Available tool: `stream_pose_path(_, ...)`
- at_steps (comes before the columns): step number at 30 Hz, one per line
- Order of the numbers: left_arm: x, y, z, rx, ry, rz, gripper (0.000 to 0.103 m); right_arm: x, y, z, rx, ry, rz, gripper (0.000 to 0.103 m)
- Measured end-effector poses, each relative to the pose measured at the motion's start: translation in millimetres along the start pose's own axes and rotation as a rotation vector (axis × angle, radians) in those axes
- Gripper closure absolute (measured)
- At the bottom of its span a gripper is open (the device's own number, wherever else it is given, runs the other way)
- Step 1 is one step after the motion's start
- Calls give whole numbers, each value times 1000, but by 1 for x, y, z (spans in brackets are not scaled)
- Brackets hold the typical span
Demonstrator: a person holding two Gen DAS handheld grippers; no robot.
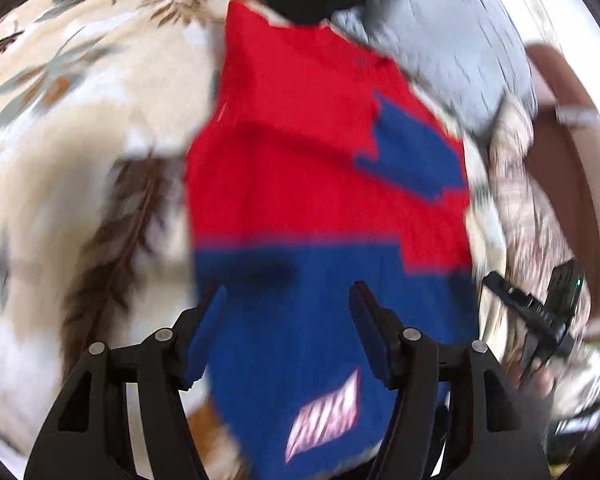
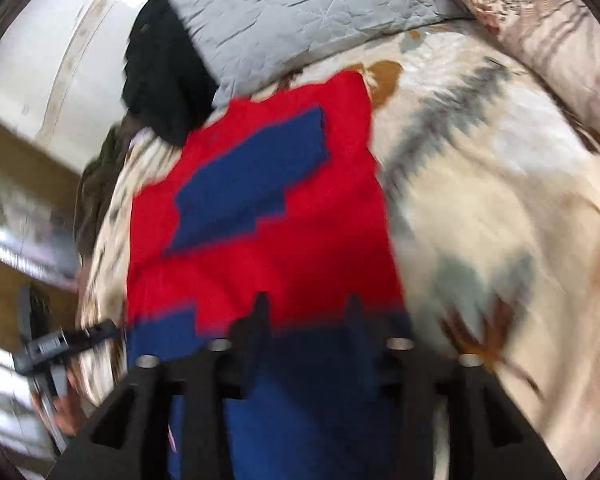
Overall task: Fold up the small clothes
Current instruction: 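Reposition both grippers over the narrowed sweater toward the blue hem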
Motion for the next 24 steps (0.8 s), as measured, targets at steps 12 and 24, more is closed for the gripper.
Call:
stream_pose_path(12, 7, -108, 21, -39, -87, -84, 30, -24, -110, 54, 9, 70, -58, 52)
stream_pose_path(24, 31, -135, 42, -50, -190, -160, 96, -21, -124, 32, -83, 121, -85, 96)
Point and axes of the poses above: each gripper's, at about its wrist camera, not at the fingertips, and x roughly the way its jaws point, z to its right, y to its top, the point moved 6 cm from there along x, roughly the way its jaws point, and after that the axes turned 8 degrees about x, right-handed, at the moved point
